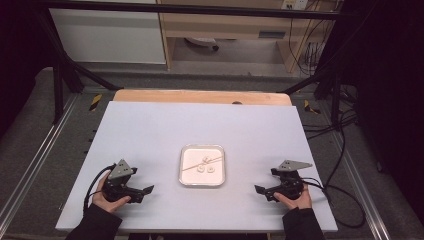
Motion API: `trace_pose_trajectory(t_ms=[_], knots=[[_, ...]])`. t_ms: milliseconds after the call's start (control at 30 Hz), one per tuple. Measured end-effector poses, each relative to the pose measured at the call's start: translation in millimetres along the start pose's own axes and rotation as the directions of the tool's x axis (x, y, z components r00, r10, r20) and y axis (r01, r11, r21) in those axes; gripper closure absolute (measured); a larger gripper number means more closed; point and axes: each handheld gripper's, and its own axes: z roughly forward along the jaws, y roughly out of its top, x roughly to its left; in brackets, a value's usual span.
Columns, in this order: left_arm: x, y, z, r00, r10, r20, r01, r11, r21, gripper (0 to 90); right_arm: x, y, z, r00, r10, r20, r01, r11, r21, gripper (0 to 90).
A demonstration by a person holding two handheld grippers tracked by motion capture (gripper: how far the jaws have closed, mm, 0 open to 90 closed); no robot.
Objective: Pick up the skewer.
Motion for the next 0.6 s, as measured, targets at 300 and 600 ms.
trace_pose_trajectory(t_ms=[300, 600], knots=[[-3.1, 3.4, 0.5, 0.9999, 0.009, 0.006, -0.009, 0.9999, -0.004, 7.8, 0.2, 0.1, 0.3, 1.0000, -0.002, 0.003, 0.002, 1.000, 0.001, 1.6], [-7.9, 10.0, 3.6, 0.9998, 0.014, 0.011, -0.014, 0.9999, 0.001, 8.3, 0.4, 0.2, 0.2, 1.0000, -0.002, 0.007, 0.002, 1.000, 0.005, 1.5]])
